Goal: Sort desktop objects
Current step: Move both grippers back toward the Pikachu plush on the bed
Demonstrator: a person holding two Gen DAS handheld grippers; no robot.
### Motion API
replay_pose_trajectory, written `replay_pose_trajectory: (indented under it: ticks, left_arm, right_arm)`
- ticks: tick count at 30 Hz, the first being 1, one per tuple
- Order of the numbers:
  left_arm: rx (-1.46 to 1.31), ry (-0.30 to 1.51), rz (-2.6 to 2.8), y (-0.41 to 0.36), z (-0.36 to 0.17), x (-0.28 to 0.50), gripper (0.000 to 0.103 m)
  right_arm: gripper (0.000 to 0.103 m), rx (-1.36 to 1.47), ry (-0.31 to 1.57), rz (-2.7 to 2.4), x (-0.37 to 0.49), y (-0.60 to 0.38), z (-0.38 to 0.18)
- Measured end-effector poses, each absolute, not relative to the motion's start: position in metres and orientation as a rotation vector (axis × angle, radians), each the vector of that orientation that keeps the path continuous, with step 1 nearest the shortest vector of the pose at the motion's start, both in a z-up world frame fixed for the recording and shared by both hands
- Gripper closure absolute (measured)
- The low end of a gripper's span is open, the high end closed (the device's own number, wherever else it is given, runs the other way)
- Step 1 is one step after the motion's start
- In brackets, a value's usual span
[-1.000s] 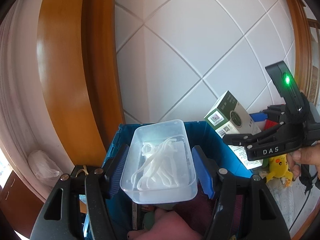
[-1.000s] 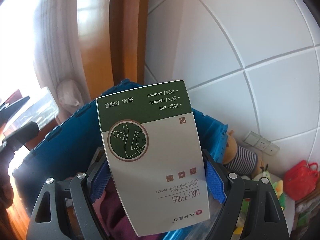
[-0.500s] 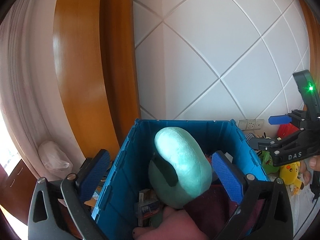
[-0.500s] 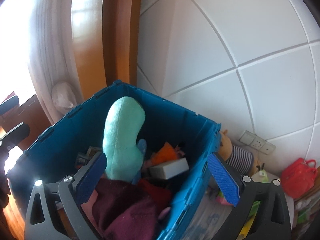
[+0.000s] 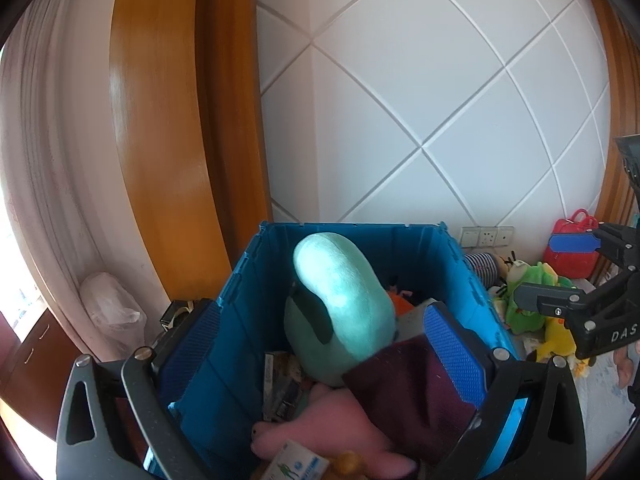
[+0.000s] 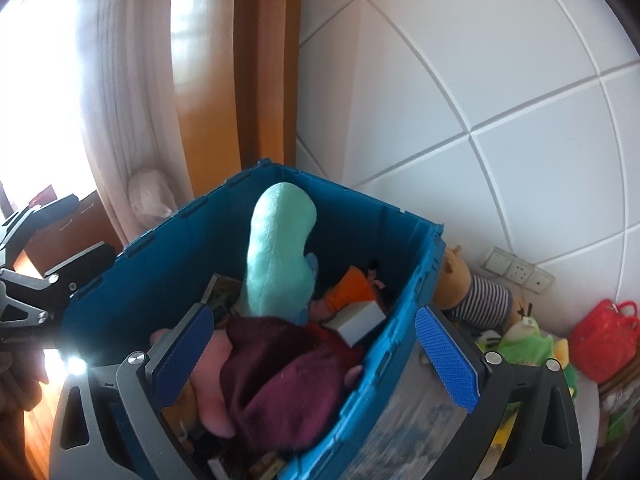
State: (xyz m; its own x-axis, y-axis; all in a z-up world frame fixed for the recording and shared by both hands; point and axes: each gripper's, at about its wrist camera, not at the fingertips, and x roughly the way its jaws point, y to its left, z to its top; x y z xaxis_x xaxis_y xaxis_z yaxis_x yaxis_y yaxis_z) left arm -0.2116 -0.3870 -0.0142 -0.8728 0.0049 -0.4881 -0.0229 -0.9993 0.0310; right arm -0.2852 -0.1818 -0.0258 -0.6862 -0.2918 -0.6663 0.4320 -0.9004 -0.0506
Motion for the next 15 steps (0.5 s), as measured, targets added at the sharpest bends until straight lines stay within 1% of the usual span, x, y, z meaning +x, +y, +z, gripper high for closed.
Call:
replay_pose_trajectory:
  ticks: [7, 15]
  left_arm:
    - [-0.793, 0.097, 3.018, -0.344, -0.005, -0.174, 0.000]
    - [-0.817, 0.197, 3.023, -0.265, -0.001, -0.128, 0.000]
  right_arm:
    - [0.001, 0.918, 0.271, -2.549, -0.233, -0.154, -0.016]
    - [0.001, 0.882, 0.222, -2.551, -0.177, -0.079, -0.012]
